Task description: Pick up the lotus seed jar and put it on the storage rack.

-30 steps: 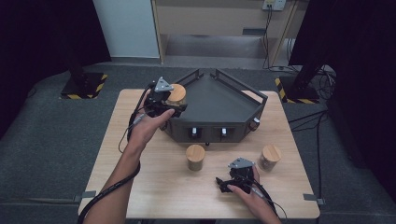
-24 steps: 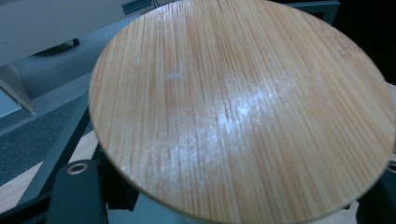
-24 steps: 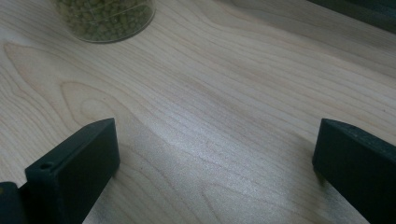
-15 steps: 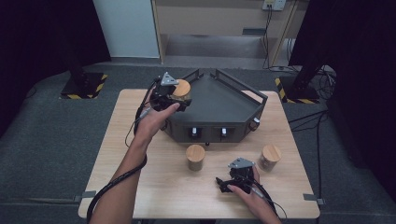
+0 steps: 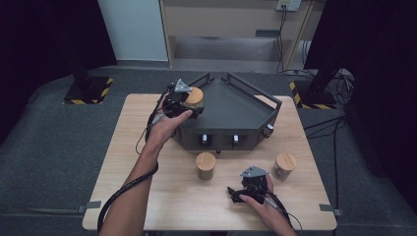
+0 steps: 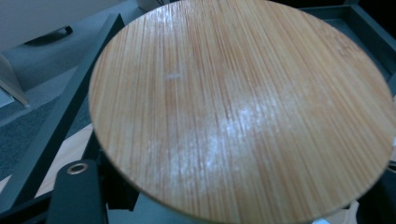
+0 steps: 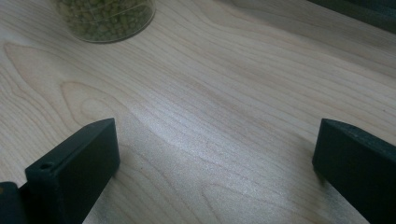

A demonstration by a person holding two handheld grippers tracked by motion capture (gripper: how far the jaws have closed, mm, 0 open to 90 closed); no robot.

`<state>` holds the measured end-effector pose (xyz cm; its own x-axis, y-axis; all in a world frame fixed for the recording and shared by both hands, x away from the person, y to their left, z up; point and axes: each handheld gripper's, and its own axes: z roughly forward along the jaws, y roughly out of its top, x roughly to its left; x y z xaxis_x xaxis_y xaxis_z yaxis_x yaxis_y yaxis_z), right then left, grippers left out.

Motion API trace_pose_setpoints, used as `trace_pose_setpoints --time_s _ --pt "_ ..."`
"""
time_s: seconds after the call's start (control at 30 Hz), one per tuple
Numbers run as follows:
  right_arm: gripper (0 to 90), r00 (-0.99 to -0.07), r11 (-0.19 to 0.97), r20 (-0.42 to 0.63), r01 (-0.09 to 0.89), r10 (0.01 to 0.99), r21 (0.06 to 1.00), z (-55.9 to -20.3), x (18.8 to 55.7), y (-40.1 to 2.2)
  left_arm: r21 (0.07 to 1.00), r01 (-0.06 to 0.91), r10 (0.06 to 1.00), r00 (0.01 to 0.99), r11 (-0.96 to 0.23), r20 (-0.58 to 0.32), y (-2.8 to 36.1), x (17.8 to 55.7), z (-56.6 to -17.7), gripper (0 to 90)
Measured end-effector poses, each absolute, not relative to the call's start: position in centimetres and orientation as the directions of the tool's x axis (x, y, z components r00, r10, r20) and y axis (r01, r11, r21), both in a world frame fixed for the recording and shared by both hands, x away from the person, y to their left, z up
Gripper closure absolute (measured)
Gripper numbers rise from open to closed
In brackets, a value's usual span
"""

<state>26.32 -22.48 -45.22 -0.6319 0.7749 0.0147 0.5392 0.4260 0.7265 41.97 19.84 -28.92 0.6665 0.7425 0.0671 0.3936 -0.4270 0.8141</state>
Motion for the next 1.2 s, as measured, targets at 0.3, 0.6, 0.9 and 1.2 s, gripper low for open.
trace_pose_setpoints --time_s 0.3,0.6,0.9,1.2 --pt "0.7 -0.632 0.426 0.015 0.539 0.775 0.727 -45.2 26.3 -22.5 0.802 0.402 0.734 0.676 -0.442 0.066 19.1 42.9 -30.0 24.3" --pt "0.7 -0.632 0.425 0.015 0.539 0.775 0.727 -45.2 26.3 -22.5 0.792 0.409 0.728 0.682 -0.454 0.066 18.6 43.4 -30.7 24.3" --pt "0.7 -0.632 0.426 0.016 0.539 0.775 0.727 -45.2 26.3 -22.5 0.787 0.419 0.727 0.684 -0.452 0.053 18.5 43.8 -31.3 24.3" --pt "0.6 -0.632 0.426 0.016 0.539 0.775 0.727 -45.2 26.3 -22.5 0.783 0.424 0.727 0.685 -0.455 0.051 18.7 44.0 -31.5 24.3"
